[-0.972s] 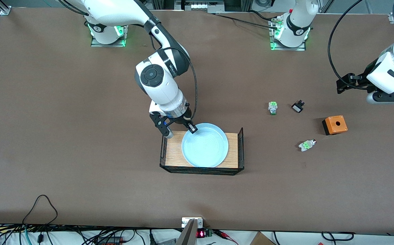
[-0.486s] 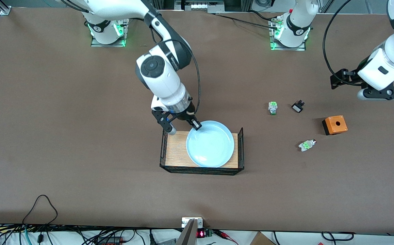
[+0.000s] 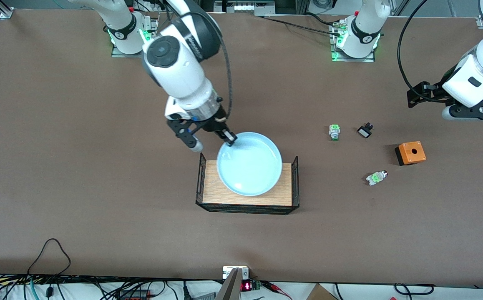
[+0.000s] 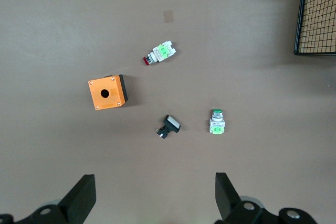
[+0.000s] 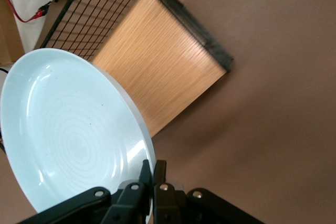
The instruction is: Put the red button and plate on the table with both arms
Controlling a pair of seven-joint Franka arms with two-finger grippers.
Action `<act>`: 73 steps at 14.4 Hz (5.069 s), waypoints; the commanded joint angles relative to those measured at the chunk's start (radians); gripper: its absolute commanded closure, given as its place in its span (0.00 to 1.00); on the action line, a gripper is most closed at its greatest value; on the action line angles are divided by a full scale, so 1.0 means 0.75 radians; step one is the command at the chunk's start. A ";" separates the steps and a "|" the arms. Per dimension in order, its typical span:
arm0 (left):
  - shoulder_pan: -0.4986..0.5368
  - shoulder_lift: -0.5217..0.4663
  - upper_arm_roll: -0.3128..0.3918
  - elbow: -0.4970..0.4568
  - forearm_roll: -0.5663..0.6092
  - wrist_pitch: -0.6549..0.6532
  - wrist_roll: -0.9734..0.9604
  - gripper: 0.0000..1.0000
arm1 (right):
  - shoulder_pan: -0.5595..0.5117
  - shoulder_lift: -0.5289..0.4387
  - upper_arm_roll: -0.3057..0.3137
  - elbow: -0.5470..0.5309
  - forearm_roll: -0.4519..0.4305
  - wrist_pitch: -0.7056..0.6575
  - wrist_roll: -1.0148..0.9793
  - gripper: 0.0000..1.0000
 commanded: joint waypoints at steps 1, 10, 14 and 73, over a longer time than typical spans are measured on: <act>0.009 0.007 0.003 0.023 -0.028 -0.021 -0.011 0.00 | -0.116 -0.121 0.008 -0.019 0.030 -0.227 -0.258 1.00; 0.005 0.009 -0.005 0.041 -0.018 -0.017 -0.011 0.00 | -0.484 -0.270 0.008 -0.149 -0.044 -0.534 -1.064 1.00; 0.005 0.017 -0.005 0.047 -0.028 -0.017 -0.013 0.00 | -0.690 -0.327 0.008 -0.297 -0.050 -0.540 -1.455 1.00; 0.109 -0.062 -0.020 -0.107 -0.054 0.220 0.012 0.00 | -0.895 -0.325 0.018 -0.034 -0.238 -0.769 -1.858 0.00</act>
